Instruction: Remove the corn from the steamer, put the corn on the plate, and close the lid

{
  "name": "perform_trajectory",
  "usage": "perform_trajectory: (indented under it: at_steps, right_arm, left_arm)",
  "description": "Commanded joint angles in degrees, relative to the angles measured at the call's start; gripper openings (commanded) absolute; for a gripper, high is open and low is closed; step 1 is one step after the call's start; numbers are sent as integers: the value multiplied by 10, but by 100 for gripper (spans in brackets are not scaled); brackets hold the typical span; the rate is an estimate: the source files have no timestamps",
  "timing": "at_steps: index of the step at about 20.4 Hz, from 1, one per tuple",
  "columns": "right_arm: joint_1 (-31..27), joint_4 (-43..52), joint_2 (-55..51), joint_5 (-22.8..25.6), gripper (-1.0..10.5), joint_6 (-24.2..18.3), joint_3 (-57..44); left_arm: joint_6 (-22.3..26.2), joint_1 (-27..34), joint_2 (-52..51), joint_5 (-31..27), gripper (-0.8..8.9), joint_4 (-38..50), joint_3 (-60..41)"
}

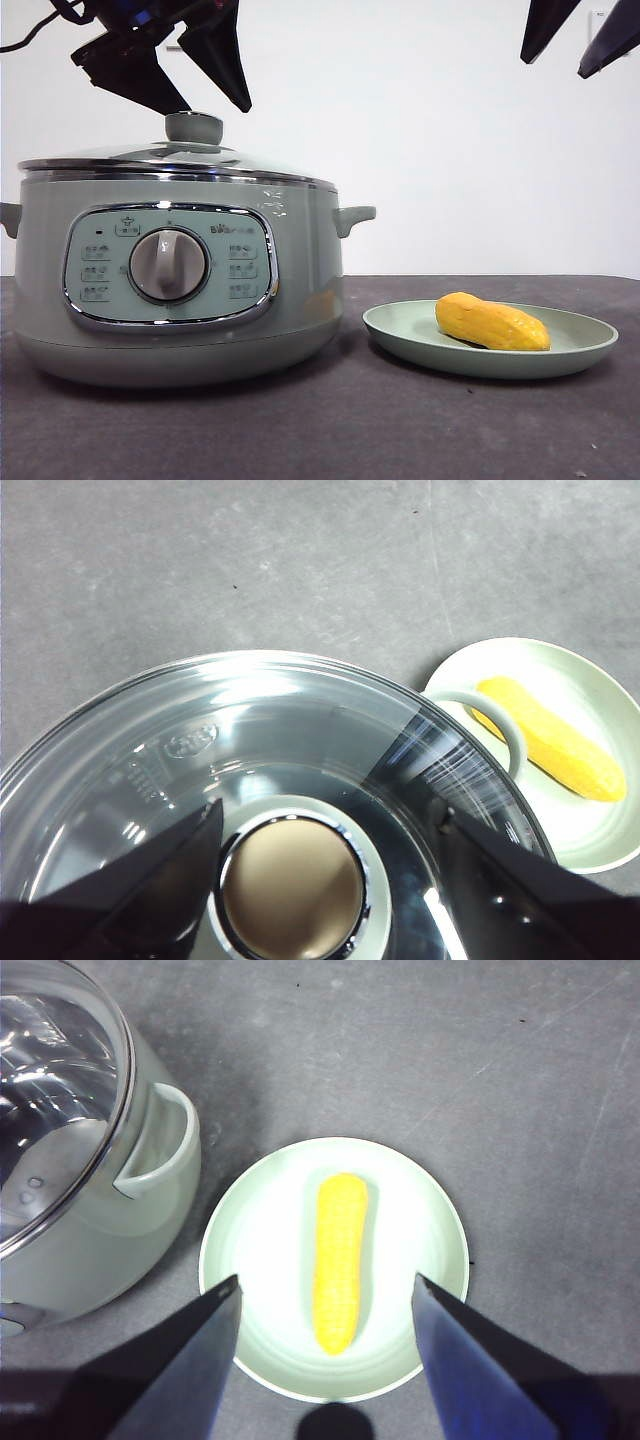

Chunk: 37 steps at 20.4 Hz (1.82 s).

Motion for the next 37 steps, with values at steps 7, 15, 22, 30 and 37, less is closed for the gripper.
perform_trajectory:
  at_steps: [7, 15, 22, 30, 37]
  right_arm:
    - [0, -6, -19, 0, 234, -18, -4]
    - [2, 115, -224, 3, -13, -7, -167]
    - [1, 157, -372, 34, 3, 28, -296]
    - [1, 148, -372, 46, 2, 33, -295]
    - [1, 148, -372, 47, 2, 33, -295]
  left_arm:
    - [2, 1, -164, -69, 312, -54, -2]
    - [14, 0, -373, -121, -8, -111, -126]
    - [-17, 0, -523, -128, -4, -71, -288]
    - [-19, 0, -522, -131, -3, -114, -288]
    - [-19, 0, -522, -130, -3, -115, -288]
